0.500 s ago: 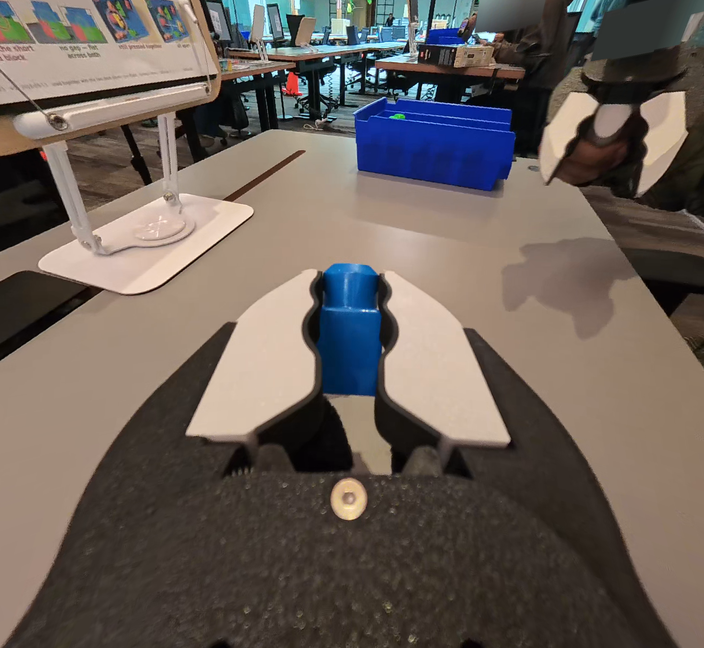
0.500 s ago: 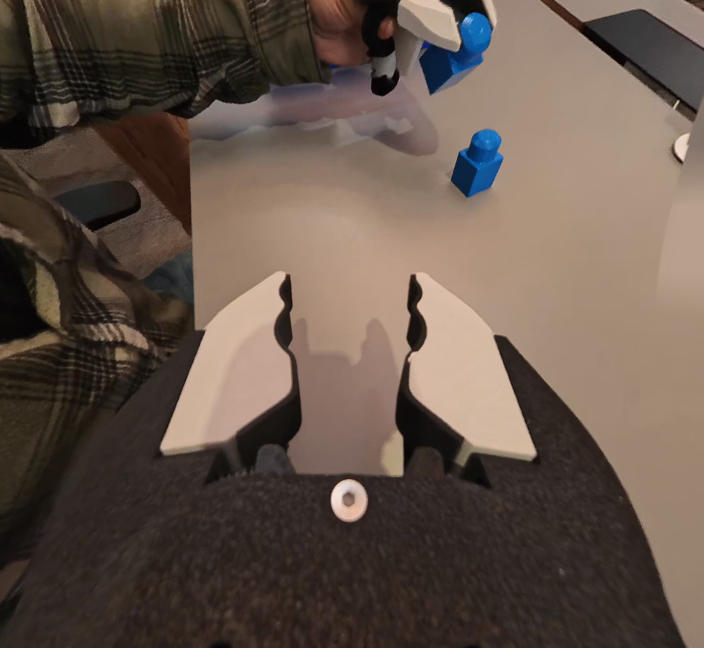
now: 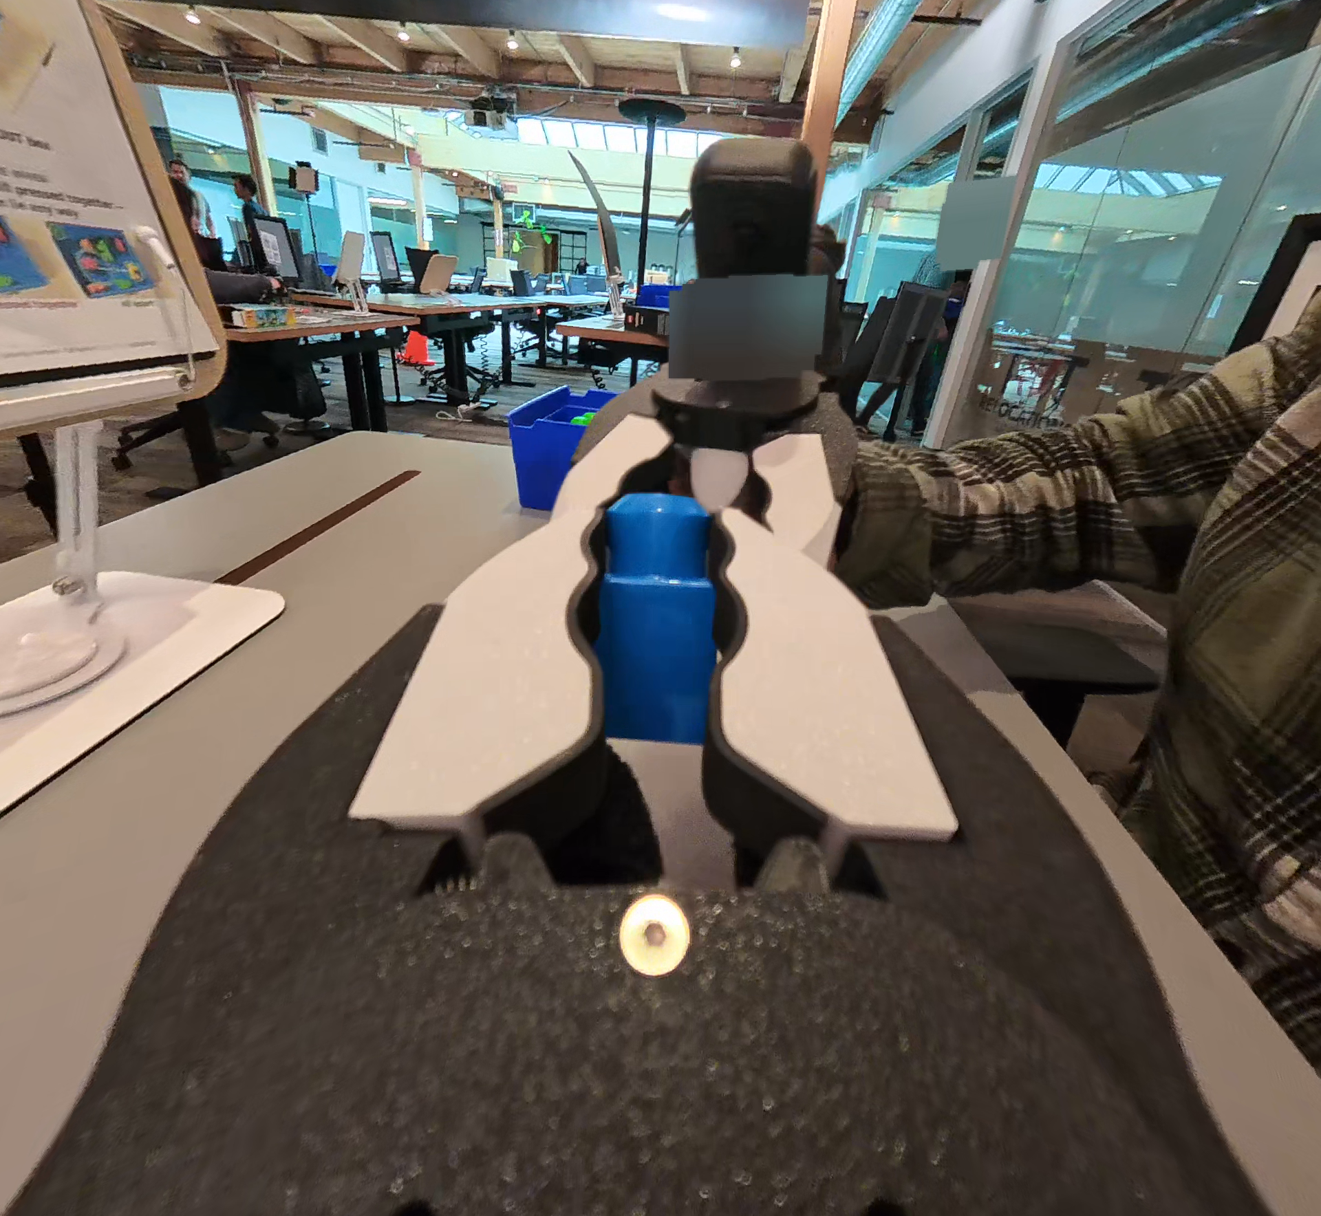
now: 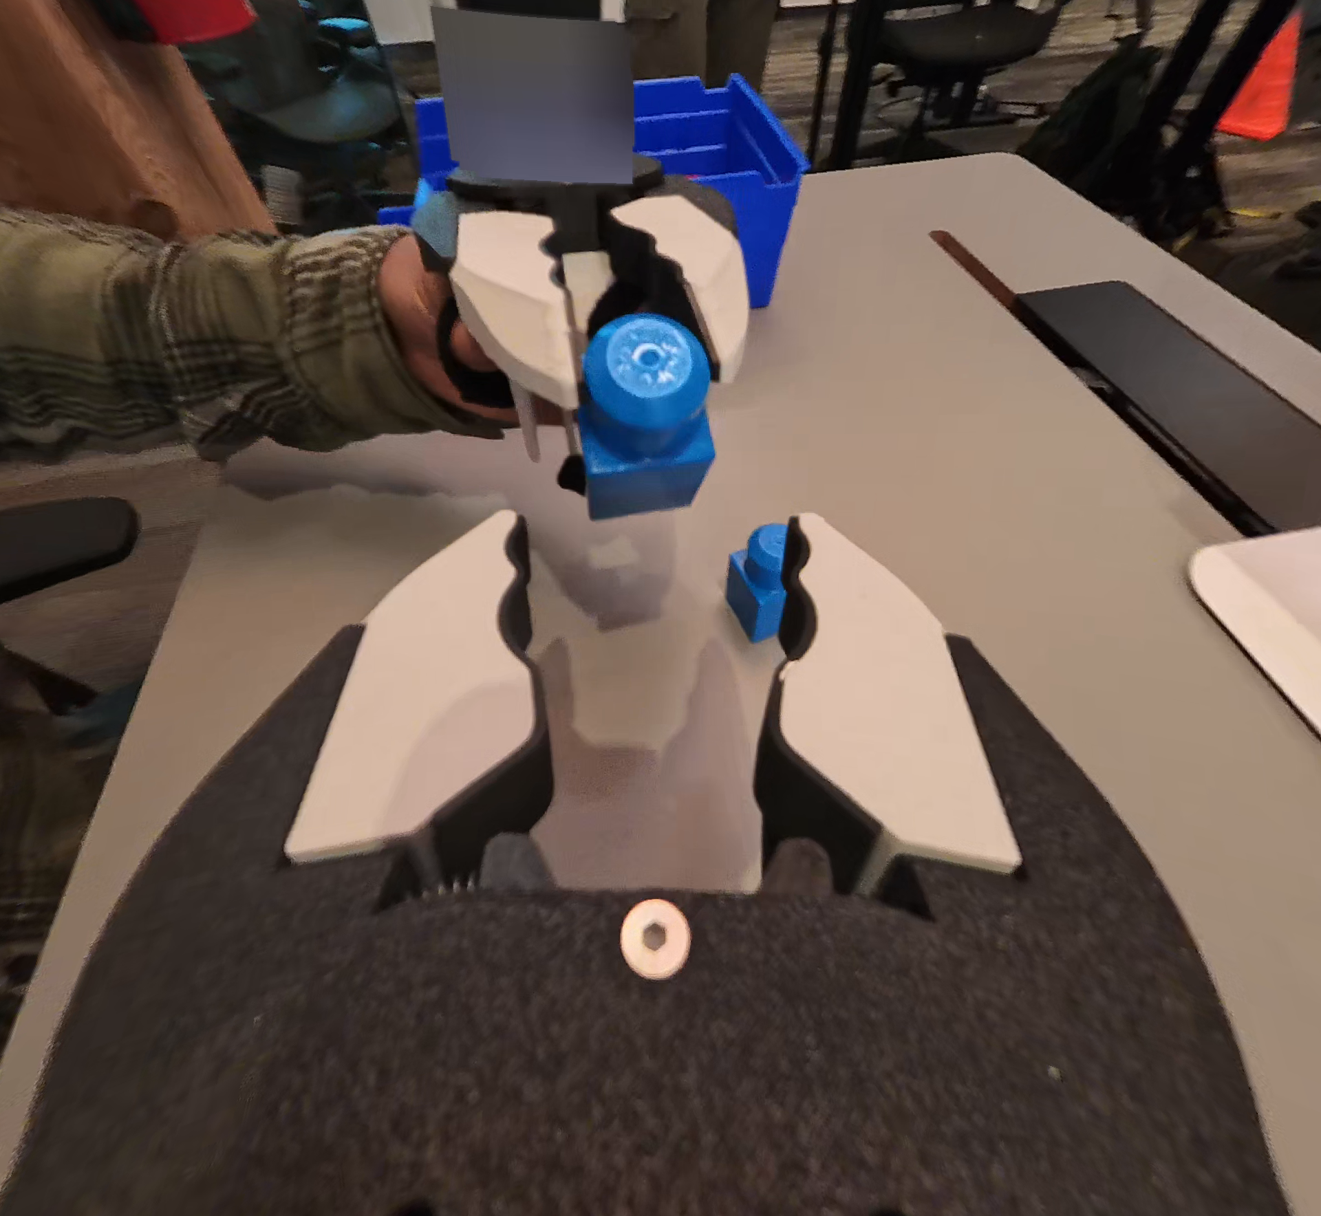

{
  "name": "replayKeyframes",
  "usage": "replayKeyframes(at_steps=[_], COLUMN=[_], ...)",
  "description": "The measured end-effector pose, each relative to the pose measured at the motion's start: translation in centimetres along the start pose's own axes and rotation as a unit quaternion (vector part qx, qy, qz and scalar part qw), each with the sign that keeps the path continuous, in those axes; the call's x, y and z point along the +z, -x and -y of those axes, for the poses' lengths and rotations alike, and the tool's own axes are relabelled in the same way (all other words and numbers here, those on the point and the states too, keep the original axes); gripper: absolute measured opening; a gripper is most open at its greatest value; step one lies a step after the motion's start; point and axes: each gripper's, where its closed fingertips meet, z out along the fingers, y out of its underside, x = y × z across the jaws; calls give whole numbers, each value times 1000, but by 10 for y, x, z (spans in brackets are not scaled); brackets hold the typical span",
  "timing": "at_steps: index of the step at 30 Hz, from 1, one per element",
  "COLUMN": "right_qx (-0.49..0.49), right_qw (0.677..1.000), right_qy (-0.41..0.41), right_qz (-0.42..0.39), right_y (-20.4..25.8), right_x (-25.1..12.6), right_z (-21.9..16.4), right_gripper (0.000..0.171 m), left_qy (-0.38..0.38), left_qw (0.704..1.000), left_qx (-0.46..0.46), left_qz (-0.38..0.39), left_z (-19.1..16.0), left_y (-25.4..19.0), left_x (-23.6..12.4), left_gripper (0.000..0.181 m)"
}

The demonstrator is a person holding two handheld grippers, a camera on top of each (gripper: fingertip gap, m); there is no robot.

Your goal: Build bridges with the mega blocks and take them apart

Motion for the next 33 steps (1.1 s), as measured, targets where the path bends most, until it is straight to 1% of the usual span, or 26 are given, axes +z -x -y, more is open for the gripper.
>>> replayKeyframes(at_steps=[2,5,7,9,11,13,16,18,20,23,26,33], right_qx=[0,1,2,-13,-24,-29,-31,-26,-40,-67,-76,-88], right_qw=[1000,999,998,997,995,992,989,986,981,972,967,962], right_qy=[1,-10,-11,3,27,44,79,111,143,180,195,219], right_qz=[22,43,64,78,96,111,119,120,129,139,144,140], right_y=[4,6,8,8,7,2,-19,-35,-44,-55,-63,-66], right_x=[7,12,14,14,14,12,12,17,26,41,53,66], right_z=[1,3,4,-1,-10,-16,-32,-48,-65,-83,-92,-104], right_gripper=[63,50,35,35,35,35,35,35,35,35,35,35], left_qy=[-6,-7,-11,-4,24,55,77,86,84,96,123,165], left_qw=[1000,1000,1000,1000,999,998,994,989,987,985,980,976], left_qx=[-4,-11,-25,-28,-23,-7,13,10,11,30,33,21], left_qz=[-4,-7,-11,-9,-4,19,82,117,134,142,151,143], left_z=[0,-4,-6,-11,-18,-23,-18,-13,-7,-7,-17,-47], left_y=[-2,-2,-3,-3,-2,4,20,25,20,4,-9,-24], left_x=[2,4,5,5,2,-5,-31,-51,-65,-80,-88,-90], left_gripper=[27,27,27,27,27,26,38,39,38,34,36,39])
